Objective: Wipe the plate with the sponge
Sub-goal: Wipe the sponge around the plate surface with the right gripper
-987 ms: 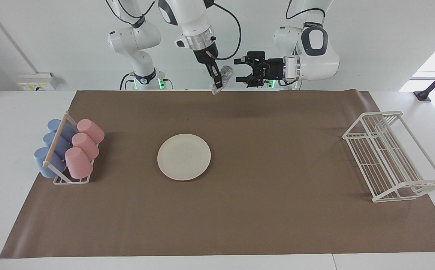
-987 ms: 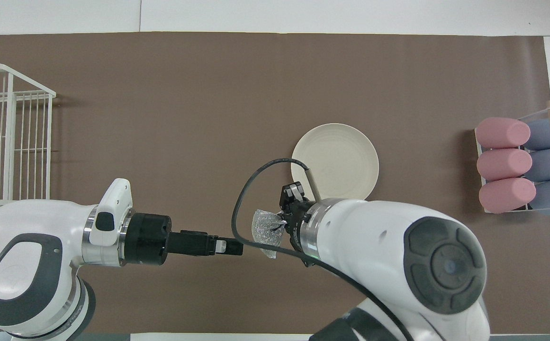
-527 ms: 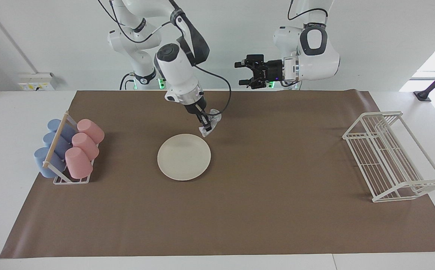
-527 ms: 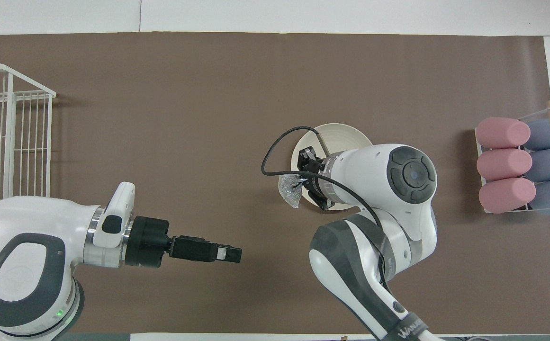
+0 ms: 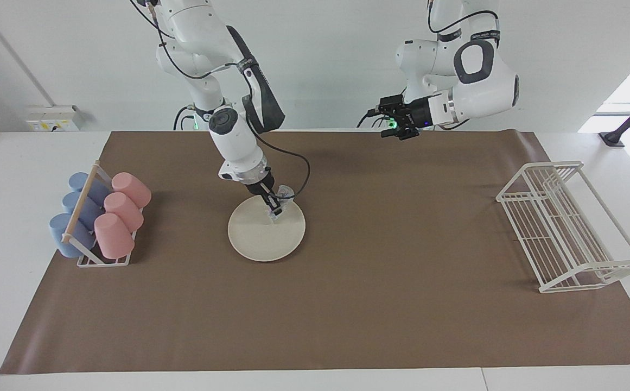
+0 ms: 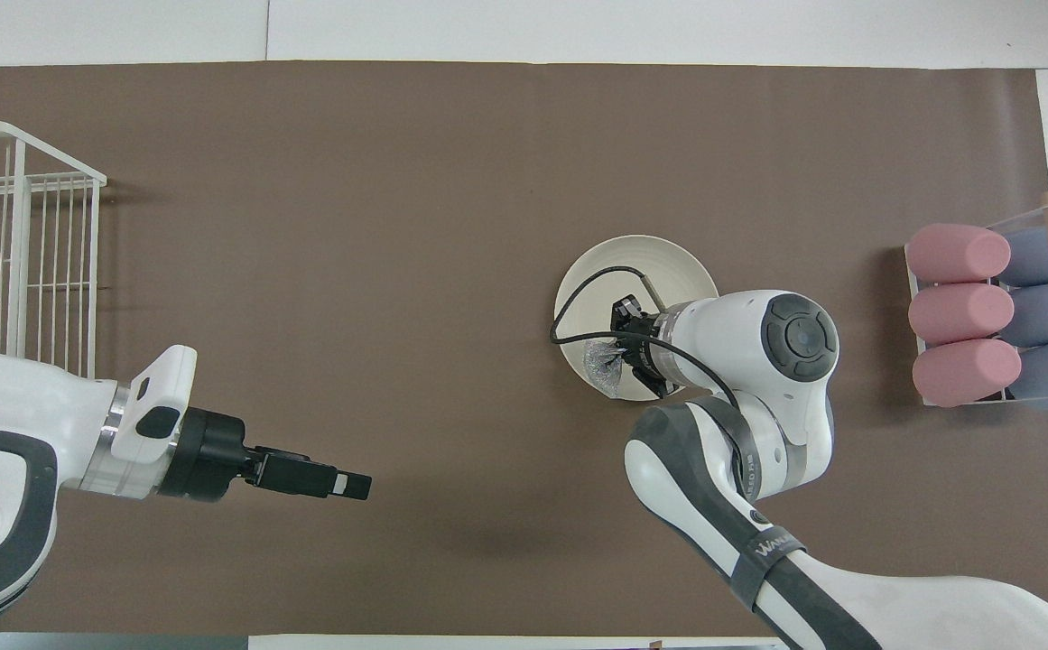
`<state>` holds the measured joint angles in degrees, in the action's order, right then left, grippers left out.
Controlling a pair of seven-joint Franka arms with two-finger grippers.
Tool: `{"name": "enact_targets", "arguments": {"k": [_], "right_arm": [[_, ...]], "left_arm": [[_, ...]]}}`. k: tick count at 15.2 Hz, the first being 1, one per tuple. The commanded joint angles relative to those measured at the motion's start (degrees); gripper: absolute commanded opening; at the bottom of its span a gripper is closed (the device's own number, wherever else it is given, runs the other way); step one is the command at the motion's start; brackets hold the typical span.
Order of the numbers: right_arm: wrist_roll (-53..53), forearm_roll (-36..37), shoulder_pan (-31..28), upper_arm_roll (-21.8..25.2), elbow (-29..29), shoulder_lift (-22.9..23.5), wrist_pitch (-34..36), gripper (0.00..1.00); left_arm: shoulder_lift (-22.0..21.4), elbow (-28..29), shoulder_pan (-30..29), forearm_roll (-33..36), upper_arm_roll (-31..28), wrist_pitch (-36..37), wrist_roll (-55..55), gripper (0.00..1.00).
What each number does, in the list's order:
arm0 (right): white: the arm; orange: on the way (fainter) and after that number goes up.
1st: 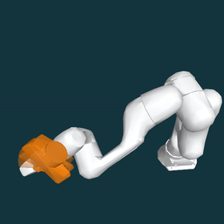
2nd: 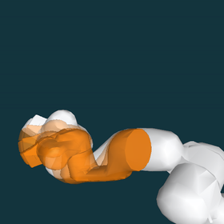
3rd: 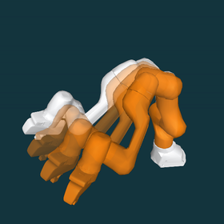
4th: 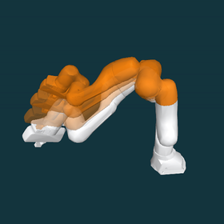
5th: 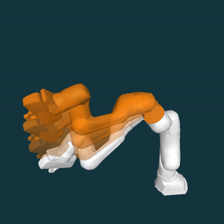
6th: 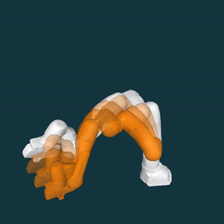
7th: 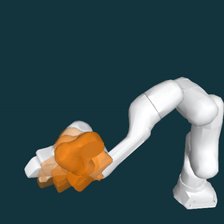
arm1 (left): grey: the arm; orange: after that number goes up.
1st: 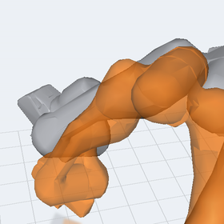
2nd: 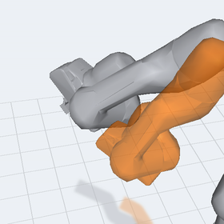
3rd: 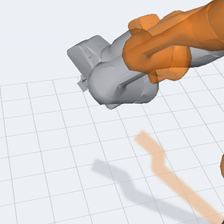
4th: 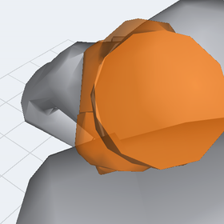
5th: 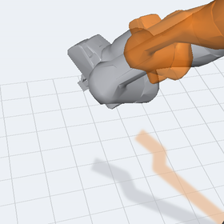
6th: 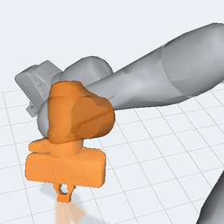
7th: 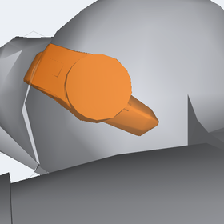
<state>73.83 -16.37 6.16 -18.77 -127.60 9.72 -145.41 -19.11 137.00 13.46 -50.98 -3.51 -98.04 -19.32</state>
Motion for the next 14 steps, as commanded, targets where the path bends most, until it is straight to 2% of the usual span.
{"name": "enact_targets", "arguments": {"k": [1,4,7,10,14], "right_arm": [[-1.50,0.46,-0.62,-0.57,-0.46,1.96,-1.81,0.00],[-5.87,0.46,-1.76,-0.48,-0.46,4.60,-5.85,0.00],[-14.57,0.46,-6.06,-0.39,-0.37,6.45,-6.47,0.00],[-21.27,0.46,-9.58,-0.39,-0.29,6.98,-7.44,0.00],[-21.18,0.37,-9.50,-0.39,-0.11,7.07,-7.61,0.00]], "left_arm": [[-0.84,-1.90,-4.22,8.50,0.35,1.97,1.74,1.00],[0.38,-4.89,-6.95,16.25,0.35,2.16,1.74,1.00],[1.97,-7.79,-7.83,27.03,0.35,1.97,2.79,1.00],[1.97,-7.88,-7.49,37.07,0.44,1.18,4.19,1.00],[1.88,-8.59,-7.84,39.38,0.44,0.04,7.36,1.00]]}}
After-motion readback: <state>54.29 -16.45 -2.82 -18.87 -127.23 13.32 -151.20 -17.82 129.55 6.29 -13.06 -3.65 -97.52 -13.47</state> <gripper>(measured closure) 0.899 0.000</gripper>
